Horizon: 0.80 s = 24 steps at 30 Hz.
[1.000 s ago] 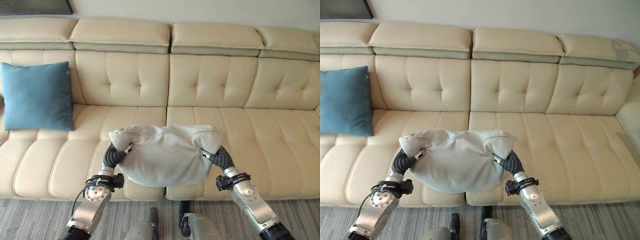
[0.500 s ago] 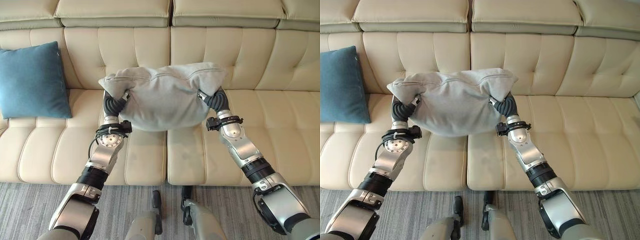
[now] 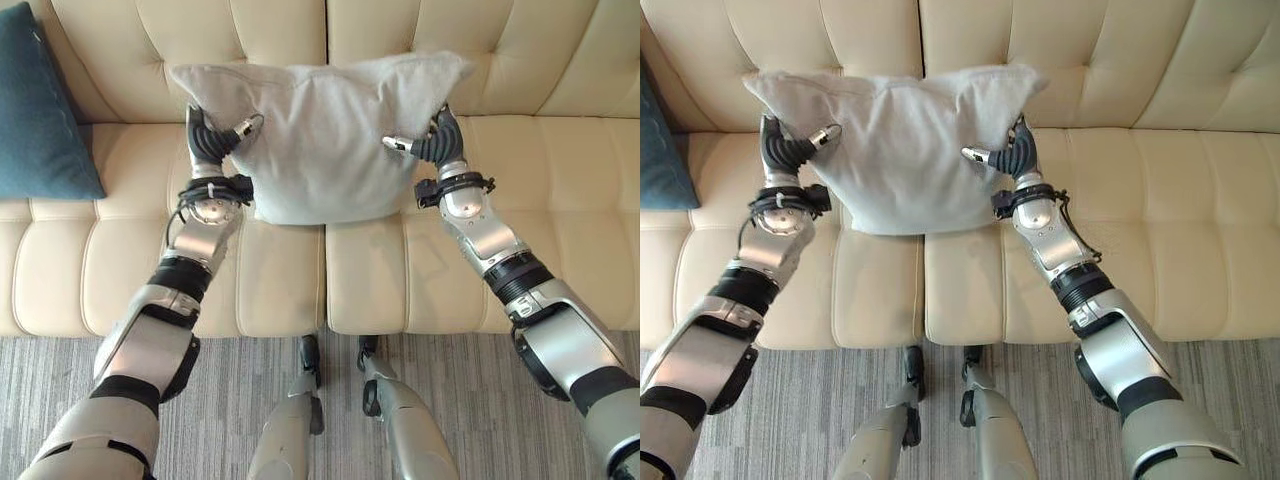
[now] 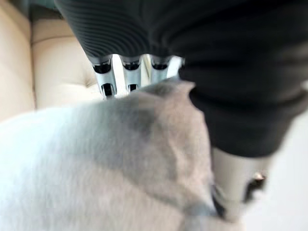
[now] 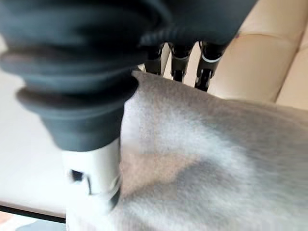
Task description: Pick up all the scattered cushions and arrange them neatly on the sofa.
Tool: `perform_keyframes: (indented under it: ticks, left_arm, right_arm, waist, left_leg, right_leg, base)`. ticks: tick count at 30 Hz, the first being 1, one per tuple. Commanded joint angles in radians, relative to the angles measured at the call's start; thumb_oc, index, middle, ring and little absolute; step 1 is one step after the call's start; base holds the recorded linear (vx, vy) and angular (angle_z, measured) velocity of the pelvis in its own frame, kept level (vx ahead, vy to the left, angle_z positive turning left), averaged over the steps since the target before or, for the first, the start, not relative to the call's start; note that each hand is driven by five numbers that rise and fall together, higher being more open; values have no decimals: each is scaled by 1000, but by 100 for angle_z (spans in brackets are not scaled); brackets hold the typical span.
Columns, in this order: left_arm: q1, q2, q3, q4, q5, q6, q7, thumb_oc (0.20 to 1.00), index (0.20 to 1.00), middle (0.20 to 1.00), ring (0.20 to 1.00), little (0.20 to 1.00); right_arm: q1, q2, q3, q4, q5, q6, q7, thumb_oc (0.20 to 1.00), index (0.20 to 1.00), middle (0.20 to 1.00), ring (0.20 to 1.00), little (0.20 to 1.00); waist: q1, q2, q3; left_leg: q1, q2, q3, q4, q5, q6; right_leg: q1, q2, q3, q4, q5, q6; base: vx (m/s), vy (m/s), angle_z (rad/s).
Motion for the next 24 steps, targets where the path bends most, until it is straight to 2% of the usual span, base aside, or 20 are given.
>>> perform_keyframes:
  ticks: [1,6,14,20,24]
  left_arm:
    - [-126,52,-70,-4,-55,-71,-69,1000,1000,1000,1000,1000]
    - [-161,125,-79,93,-127,-54,-140,1000,1000,1000,1000,1000]
    - [-157,144,-31,153,-219,-59,-164,1000,1000,1000,1000,1000]
    - [-57,171,44,66,-230,-82,-165,1000,1000,1000,1000,1000]
    - [170,180,122,-124,-152,-95,-180,1000,1000,1000,1000,1000]
  right_arm:
    - [-157,27,-12,7,40,-110,4,1000,1000,1000,1000,1000]
    - [-202,-31,-46,104,174,-105,32,1000,1000,1000,1000,1000]
    - [-227,-63,-105,223,333,-114,40,1000,1000,1000,1000,1000]
    - [-146,-99,-216,201,444,-163,43,1000,1000,1000,1000,1000]
    - [64,-144,-259,20,371,-157,89,1000,1000,1000,1000,1000]
  waist:
    - [19,-34,-45]
    - [25,-26,-37]
    - [29,-19,-36]
    - [32,-16,-45]
    - [30,-16,-48]
  left_leg:
    - [26,29,-4,84,-109,-62]
    - [26,30,-12,82,-108,-66]
    - [26,31,-19,69,-99,-71]
    - [32,27,-20,55,-91,-72]
    - [58,28,-16,49,-98,-72]
  right_leg:
    - [6,-82,83,-1,-33,205]
    - [6,-79,81,1,-35,205]
    - [3,-78,76,-1,-32,205]
    - [10,-82,72,-12,-26,205]
    - [33,-79,74,-19,-33,203]
  base:
    - [0,-13,3]
    - [2,-3,5]
    - [1,0,0]
    - [6,5,5]
    - [20,7,0]
